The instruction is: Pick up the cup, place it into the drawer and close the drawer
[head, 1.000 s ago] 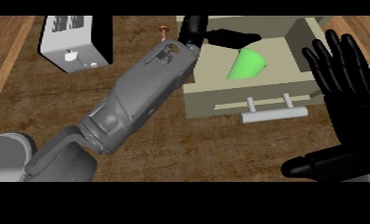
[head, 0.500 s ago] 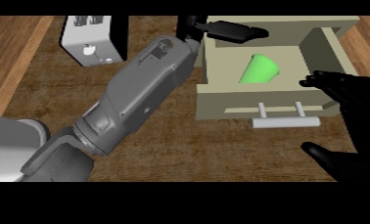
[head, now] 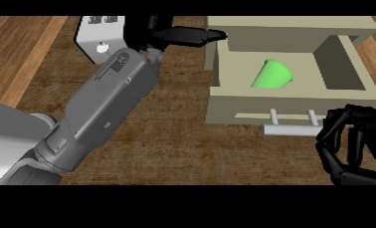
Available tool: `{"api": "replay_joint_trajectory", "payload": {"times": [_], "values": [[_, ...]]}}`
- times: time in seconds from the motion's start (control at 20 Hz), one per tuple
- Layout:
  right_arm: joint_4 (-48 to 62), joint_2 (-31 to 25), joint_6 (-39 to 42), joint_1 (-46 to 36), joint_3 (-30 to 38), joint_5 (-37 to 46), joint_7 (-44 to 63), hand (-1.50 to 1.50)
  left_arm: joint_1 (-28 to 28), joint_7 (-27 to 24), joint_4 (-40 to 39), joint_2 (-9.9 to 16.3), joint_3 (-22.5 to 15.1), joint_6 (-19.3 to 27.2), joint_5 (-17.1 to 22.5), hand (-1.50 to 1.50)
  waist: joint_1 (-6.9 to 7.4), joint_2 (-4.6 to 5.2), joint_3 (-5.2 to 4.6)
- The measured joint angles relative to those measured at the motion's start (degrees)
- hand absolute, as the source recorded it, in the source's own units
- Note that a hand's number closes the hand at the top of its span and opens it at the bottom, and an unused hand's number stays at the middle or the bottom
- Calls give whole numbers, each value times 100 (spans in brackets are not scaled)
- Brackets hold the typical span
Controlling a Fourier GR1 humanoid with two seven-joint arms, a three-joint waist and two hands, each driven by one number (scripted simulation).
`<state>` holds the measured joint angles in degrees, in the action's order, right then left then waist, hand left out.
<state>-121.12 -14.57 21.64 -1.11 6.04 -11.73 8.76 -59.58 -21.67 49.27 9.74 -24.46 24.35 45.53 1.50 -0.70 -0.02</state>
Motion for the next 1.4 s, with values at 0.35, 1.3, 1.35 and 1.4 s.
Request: {"api": "replay_joint_trajectory", "payload": {"times": [0.35, 1.3, 1.35, 1.4], "values": [[208, -74, 75, 64, -282, 795, -84, 150, 1475, 341, 1586, 938, 187, -107, 88, -150, 16, 21, 1], [2717, -278, -879, -883, -1746, 4725, -1724, -150, 4462, 221, 3591, 2255, 1114, -1446, 365, -150, -8, 74, 2], [2959, -223, -996, -947, -1798, 4876, -1779, -150, 4621, 146, 3615, 2263, 1157, -1578, 364, -150, -12, 76, 3], [3219, -170, -1105, -1026, -1815, 4988, -1869, -150, 4724, 112, 3606, 2289, 1244, -1684, 361, -150, -24, 78, 3]]}}
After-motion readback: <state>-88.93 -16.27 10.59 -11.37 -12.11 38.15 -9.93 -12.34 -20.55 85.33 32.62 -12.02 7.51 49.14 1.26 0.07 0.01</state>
